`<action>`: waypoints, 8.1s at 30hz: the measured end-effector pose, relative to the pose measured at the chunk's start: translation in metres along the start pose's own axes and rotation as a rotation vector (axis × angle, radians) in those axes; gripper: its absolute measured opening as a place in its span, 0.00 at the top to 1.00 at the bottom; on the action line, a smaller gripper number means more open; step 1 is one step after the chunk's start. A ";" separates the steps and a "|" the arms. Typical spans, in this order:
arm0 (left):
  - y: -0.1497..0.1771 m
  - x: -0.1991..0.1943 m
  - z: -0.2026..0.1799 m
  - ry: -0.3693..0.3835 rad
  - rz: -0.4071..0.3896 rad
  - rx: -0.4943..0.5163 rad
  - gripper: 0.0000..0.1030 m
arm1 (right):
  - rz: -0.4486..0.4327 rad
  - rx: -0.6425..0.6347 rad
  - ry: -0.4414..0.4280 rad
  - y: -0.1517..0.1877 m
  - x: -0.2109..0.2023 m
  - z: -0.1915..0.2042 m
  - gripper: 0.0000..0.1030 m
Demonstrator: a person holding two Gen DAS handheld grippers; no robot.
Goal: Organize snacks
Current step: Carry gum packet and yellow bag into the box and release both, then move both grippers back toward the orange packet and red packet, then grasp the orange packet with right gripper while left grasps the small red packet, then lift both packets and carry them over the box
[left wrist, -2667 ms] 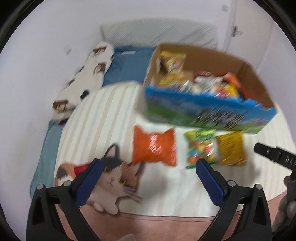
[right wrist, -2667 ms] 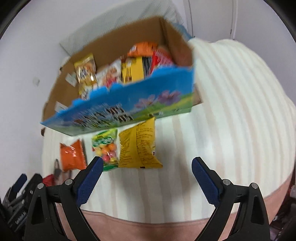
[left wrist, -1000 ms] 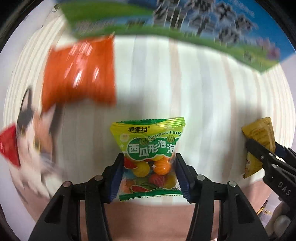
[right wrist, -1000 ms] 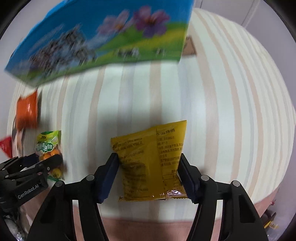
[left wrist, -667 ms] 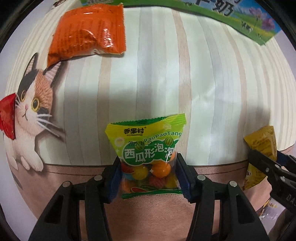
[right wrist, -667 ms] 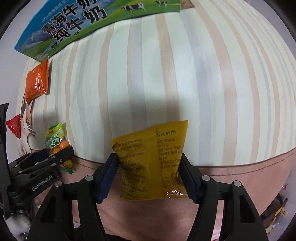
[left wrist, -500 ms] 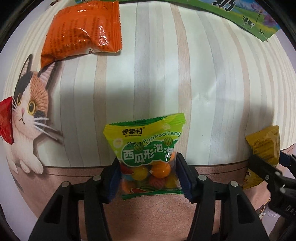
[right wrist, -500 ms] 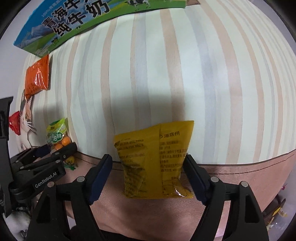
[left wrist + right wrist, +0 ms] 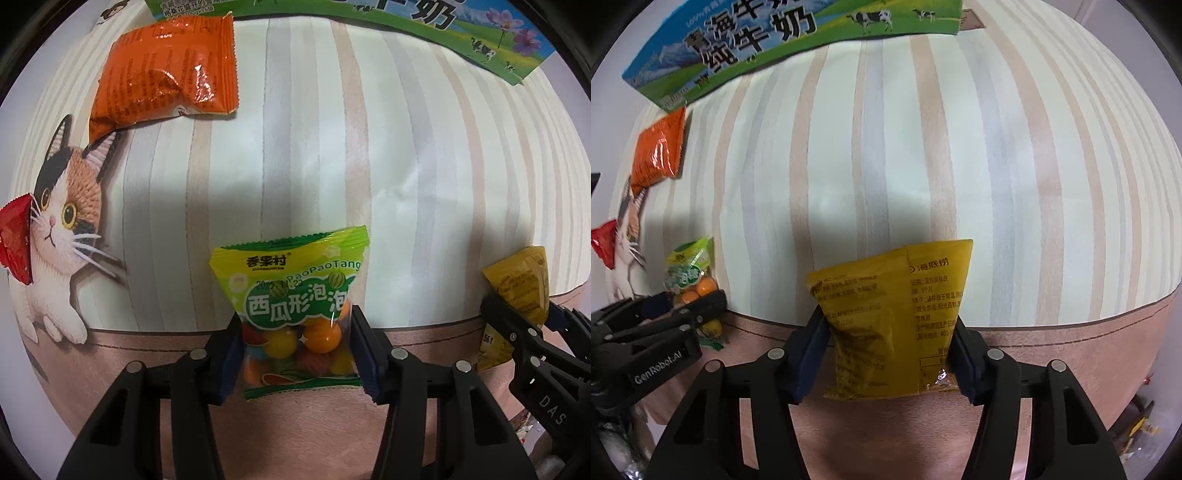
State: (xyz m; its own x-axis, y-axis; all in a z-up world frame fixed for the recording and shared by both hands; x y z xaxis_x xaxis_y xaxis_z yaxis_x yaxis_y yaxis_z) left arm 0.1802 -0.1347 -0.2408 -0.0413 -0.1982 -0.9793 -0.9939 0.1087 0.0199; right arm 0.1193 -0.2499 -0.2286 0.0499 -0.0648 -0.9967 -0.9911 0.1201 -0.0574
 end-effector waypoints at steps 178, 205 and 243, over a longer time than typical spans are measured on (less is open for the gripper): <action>-0.026 -0.091 0.259 0.159 -0.193 -0.355 0.00 | 0.172 -0.318 -0.130 -0.165 -0.034 0.159 0.07; -0.023 -0.068 0.120 0.175 -0.174 -0.139 0.63 | 0.085 -0.142 -0.067 -0.111 -0.035 0.066 0.44; 0.037 -0.077 0.107 0.272 0.024 0.006 0.41 | 0.152 -0.058 -0.114 -0.057 -0.012 0.021 0.19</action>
State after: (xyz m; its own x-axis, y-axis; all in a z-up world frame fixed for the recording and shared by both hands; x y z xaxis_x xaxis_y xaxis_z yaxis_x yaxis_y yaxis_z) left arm 0.1580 -0.0114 -0.1867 -0.0913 -0.4500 -0.8884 -0.9917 0.1217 0.0402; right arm 0.1773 -0.2356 -0.2147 -0.0904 0.0630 -0.9939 -0.9936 0.0628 0.0943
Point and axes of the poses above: each gripper's, at about its wrist camera, not at the fingertips, and x roughly the way its jaws point, z to its left, y to its underside, the point moved 4 cm from there along x, roughly the way its jaws point, and after that the axes turned 7 degrees about y, right-handed, at the moved point
